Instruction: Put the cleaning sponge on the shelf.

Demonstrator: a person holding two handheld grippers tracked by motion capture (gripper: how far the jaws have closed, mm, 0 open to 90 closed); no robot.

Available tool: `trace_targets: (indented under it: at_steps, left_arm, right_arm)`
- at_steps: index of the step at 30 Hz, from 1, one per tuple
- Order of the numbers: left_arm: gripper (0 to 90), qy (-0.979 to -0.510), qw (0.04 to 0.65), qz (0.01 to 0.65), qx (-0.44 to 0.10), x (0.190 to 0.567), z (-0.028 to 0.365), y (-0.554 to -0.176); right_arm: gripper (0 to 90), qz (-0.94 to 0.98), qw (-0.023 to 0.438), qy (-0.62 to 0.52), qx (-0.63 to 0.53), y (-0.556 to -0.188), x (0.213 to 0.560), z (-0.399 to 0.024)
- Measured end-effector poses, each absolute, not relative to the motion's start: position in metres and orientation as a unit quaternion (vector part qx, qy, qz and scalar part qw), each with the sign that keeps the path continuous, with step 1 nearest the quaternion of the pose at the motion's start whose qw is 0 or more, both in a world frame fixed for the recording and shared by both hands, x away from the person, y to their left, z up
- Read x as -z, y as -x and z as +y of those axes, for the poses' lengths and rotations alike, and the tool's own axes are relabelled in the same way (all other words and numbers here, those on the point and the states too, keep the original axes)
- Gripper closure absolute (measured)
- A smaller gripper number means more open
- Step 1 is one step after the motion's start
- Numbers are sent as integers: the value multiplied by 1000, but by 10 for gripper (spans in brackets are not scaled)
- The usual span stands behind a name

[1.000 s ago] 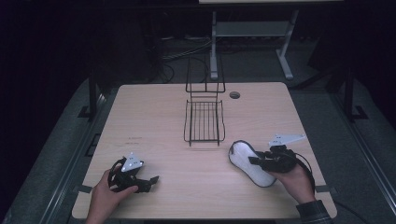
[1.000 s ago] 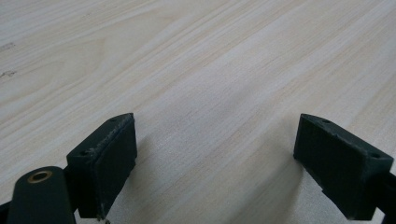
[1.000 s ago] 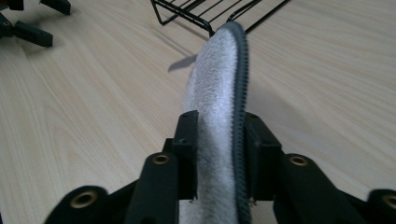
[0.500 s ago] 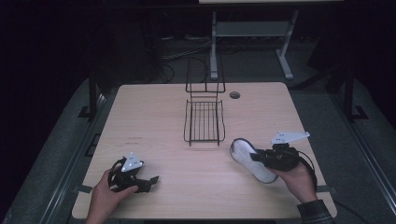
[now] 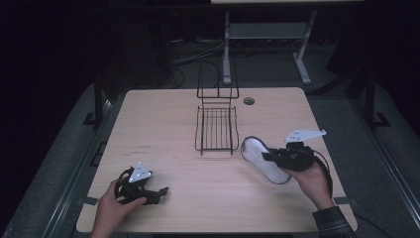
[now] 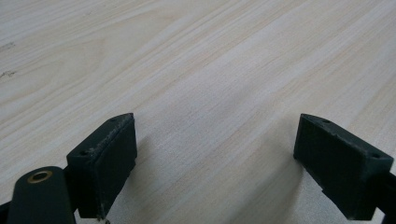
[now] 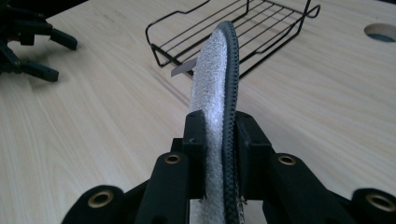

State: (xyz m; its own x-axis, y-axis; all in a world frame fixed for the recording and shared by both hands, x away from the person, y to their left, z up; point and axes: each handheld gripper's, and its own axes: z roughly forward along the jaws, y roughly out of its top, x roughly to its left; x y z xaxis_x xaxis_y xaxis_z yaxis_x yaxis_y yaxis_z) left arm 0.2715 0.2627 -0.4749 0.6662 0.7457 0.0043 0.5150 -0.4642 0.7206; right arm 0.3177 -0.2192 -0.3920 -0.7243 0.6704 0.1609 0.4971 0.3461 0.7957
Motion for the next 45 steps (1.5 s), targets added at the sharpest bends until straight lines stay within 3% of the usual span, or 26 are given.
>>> trace_targets:
  at_steps: [45]
  left_arm:
    - [124, -840, 357, 375, -162, 475, 263, -272]
  right_arm:
    - [760, 798, 106, -331, -492, -397, 358, -153]
